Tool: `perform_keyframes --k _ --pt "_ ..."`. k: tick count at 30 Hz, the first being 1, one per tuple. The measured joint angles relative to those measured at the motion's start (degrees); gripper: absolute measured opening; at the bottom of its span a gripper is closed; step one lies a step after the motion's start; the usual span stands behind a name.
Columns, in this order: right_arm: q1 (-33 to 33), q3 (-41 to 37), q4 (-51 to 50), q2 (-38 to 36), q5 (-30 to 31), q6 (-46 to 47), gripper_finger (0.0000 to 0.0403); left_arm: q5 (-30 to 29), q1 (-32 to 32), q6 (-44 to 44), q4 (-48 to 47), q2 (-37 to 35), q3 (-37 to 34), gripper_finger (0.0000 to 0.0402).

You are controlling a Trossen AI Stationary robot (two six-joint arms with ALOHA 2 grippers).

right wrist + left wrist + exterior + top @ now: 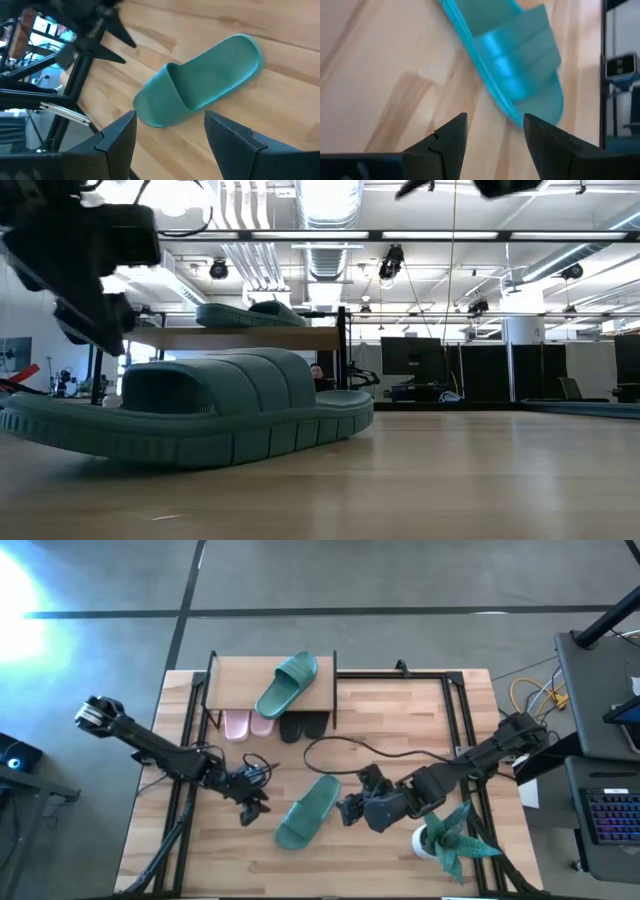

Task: Pick and place slides into the shelf
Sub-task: Put the green slide on the shelf

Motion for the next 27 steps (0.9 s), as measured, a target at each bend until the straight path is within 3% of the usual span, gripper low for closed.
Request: perform_keyframes --k 5,10,20,27 --pt "-2.8 -7.2 13.6 0.0 -7.2 -3.4 0.0224 0.9 -4.0 -4.0 -6.4 -4.6 -0.1 0.0180" --pt "-5.7 -14.6 28.7 0.0 -10.5 -8.0 0.0224 1.5 -9.9 -10.5 -7.7 -8.3 -0.3 0.0180" --pt "-8.9 -19.9 31.9 0.0 -18.2 -16.0 0.0224 -0.3 -19.6 -22.1 -6.4 -7.5 -2.0 0.0180" --pt "-9.3 -20.1 32.3 0.0 -18.2 -20.6 0.0224 -3.5 -20.2 -22.4 6.0 -0.2 -2.1 0.0180"
